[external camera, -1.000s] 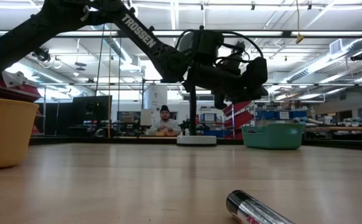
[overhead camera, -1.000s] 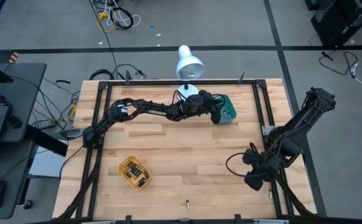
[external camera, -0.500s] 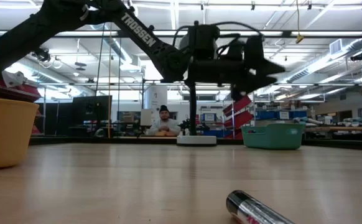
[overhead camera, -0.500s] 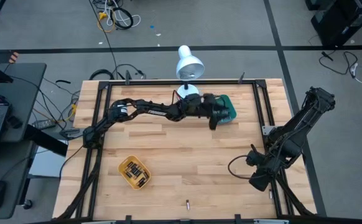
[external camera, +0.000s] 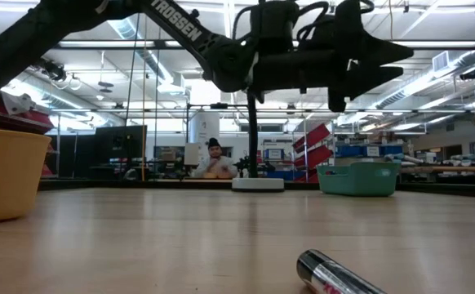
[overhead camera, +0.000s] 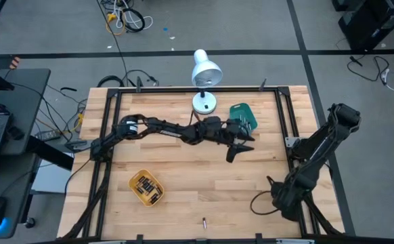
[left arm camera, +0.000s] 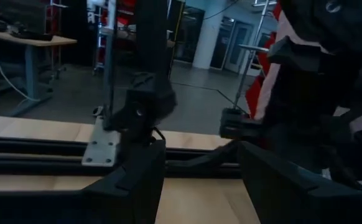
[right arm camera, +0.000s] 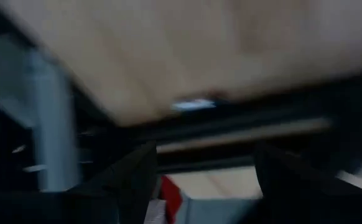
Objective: Sort batteries
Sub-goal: Put the right silver battery into the green bin
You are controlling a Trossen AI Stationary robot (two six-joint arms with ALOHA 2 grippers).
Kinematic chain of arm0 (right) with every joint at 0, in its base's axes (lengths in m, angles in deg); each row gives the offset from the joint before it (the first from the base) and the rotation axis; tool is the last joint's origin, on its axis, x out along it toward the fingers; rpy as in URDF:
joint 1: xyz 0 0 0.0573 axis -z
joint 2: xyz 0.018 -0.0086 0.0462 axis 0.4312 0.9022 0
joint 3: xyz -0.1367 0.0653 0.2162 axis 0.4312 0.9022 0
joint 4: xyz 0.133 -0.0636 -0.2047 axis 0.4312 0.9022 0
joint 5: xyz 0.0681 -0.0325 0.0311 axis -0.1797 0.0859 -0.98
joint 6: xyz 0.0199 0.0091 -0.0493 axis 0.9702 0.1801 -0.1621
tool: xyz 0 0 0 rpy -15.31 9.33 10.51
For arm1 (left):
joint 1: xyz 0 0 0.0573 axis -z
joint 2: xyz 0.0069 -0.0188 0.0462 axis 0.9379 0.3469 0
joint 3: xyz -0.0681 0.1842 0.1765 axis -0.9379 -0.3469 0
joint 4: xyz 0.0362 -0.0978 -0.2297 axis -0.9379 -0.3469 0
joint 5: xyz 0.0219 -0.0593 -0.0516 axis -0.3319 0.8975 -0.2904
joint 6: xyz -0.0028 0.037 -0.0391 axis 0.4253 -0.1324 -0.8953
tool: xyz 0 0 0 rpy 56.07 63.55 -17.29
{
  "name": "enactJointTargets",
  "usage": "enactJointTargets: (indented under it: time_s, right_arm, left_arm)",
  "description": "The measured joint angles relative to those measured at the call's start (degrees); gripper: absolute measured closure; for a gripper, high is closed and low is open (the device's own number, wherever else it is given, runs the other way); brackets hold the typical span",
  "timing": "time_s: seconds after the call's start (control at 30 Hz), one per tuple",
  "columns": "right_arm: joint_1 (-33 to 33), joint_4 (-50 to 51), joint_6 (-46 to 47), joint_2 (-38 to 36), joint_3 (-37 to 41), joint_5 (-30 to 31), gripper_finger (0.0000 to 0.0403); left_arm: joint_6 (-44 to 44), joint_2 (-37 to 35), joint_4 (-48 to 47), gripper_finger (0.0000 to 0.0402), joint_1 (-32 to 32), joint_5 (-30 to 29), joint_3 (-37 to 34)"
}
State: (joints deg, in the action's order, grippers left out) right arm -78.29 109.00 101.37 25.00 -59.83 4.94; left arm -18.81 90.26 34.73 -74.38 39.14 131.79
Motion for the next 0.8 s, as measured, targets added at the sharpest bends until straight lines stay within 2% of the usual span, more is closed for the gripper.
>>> enactJointTargets:
  time_s: [0.17,0.33,0.6,0.8]
  right_arm:
    - [0.46,-11.35,2.74,0.28,-0.08,1.96,0.0149]
    - [0.30,-13.59,6.18,0.42,1.21,2.28,0.0149]
    - [1.90,-28.40,26.70,0.54,6.54,-5.42,0.0152]
    - [0.61,-30.17,29.59,0.54,10.37,-5.31,0.0163]
  left_arm:
    - [-0.09,0.00,-0.12,0.0186,1.30,-1.18,0.00]
    - [-0.46,0.00,-0.14,0.0186,2.06,-2.22,0.00]
    - [-4.90,0.00,-0.15,0.0186,2.86,-2.60,0.00]
    - [-5.09,0.00,-0.13,0.0186,3.41,-2.62,0.00]
